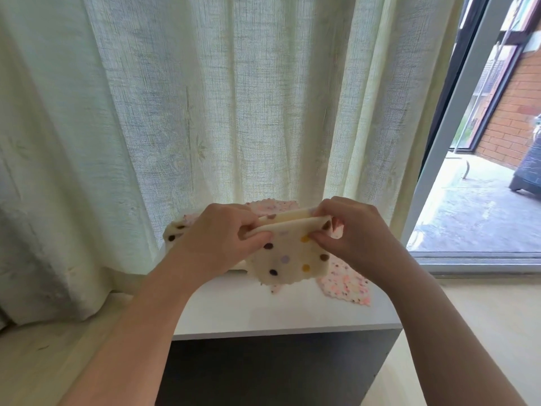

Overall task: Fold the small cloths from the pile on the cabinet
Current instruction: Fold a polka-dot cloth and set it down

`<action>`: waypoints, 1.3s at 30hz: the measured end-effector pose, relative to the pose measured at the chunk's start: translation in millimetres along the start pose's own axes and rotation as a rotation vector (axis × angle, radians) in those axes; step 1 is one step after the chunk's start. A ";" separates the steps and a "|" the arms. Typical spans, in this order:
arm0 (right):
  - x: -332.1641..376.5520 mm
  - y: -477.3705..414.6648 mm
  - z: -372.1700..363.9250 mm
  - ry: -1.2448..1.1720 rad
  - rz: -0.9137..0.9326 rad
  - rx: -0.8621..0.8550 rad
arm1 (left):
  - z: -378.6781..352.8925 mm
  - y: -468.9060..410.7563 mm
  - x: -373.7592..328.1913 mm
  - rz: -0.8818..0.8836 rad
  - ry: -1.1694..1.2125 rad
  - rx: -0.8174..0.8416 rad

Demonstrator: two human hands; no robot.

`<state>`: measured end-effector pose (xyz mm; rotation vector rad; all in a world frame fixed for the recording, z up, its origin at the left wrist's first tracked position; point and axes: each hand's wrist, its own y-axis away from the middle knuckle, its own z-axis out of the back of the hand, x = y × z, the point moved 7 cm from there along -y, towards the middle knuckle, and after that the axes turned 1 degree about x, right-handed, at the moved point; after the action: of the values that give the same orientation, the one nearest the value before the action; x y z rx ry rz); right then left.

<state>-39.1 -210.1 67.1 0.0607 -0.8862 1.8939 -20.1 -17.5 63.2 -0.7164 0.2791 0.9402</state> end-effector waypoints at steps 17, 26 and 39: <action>-30.6 -0.4 -21.6 -0.803 -0.442 0.091 | 2.1 -8.4 15.9 0.130 0.152 0.079; -60.4 -62.1 -59.5 -0.619 -0.409 0.194 | -41.4 -68.4 54.3 0.322 0.312 0.144; -71.0 -167.4 -8.5 -0.619 -0.485 0.550 | 31.1 -186.6 26.4 0.422 0.396 0.128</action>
<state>133.5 -221.1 124.0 1.1397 -0.6288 1.6070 144.4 -51.4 154.2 -0.7355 0.8578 1.1620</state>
